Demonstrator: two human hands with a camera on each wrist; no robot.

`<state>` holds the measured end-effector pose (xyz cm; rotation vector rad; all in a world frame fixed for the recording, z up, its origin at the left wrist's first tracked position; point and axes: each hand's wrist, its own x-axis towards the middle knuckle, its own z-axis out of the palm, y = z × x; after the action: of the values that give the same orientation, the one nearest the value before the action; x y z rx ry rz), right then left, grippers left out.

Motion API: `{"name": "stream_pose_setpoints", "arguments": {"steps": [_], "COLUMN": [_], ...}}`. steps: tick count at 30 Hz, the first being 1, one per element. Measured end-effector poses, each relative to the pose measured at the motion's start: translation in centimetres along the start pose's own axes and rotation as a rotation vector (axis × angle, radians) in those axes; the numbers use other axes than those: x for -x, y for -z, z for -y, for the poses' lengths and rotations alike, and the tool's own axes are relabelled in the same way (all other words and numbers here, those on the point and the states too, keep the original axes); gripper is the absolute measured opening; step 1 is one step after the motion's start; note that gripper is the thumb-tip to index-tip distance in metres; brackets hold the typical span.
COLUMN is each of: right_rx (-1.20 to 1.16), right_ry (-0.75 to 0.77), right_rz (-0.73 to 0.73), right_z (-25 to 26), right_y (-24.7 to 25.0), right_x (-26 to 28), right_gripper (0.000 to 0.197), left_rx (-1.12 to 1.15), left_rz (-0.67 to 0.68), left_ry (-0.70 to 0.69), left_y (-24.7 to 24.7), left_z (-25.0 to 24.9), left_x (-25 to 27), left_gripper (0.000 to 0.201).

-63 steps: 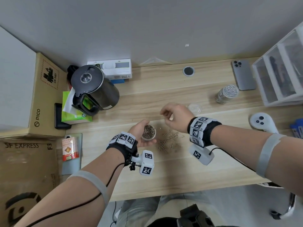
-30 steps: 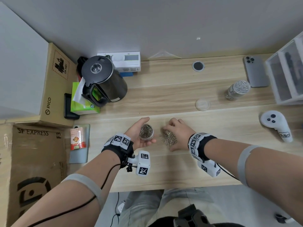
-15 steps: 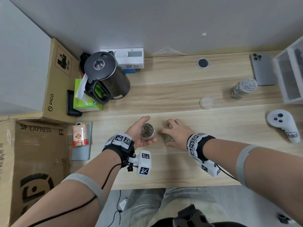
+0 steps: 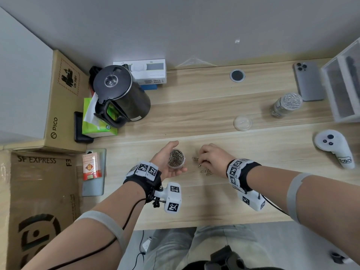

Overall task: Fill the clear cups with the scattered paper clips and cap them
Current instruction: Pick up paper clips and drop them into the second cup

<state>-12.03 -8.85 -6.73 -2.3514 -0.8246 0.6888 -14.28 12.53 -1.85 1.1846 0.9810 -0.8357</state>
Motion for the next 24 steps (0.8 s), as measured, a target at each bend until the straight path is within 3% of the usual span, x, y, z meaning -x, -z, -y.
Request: {"name": "stream_pose_setpoints", "arguments": {"steps": [7, 14, 18, 24], "right_rx": [-0.028, -0.085, -0.188, -0.110], "right_ry": [-0.045, -0.083, -0.008, 0.065], "right_rz": [0.013, -0.064, -0.145, -0.012], "right_z": [0.7, 0.7, 2.5, 5.9], "right_y": [1.2, 3.3, 4.9, 4.8], "right_x": [-0.3, -0.5, -1.2, -2.4], "right_gripper": [0.015, 0.016, 0.011, 0.013], "left_rx": [0.012, -0.011, -0.035, -0.066], "left_rz": [-0.024, -0.040, -0.057, -0.054], "left_ry": [0.042, 0.052, 0.058, 0.055], "left_y": [-1.2, -2.4, -3.0, -3.7], "left_z": [-0.2, -0.2, -0.4, -0.8], "left_x": [-0.3, -0.5, -0.6, -0.8], "left_gripper": [0.053, 0.057, 0.057, 0.060]}}
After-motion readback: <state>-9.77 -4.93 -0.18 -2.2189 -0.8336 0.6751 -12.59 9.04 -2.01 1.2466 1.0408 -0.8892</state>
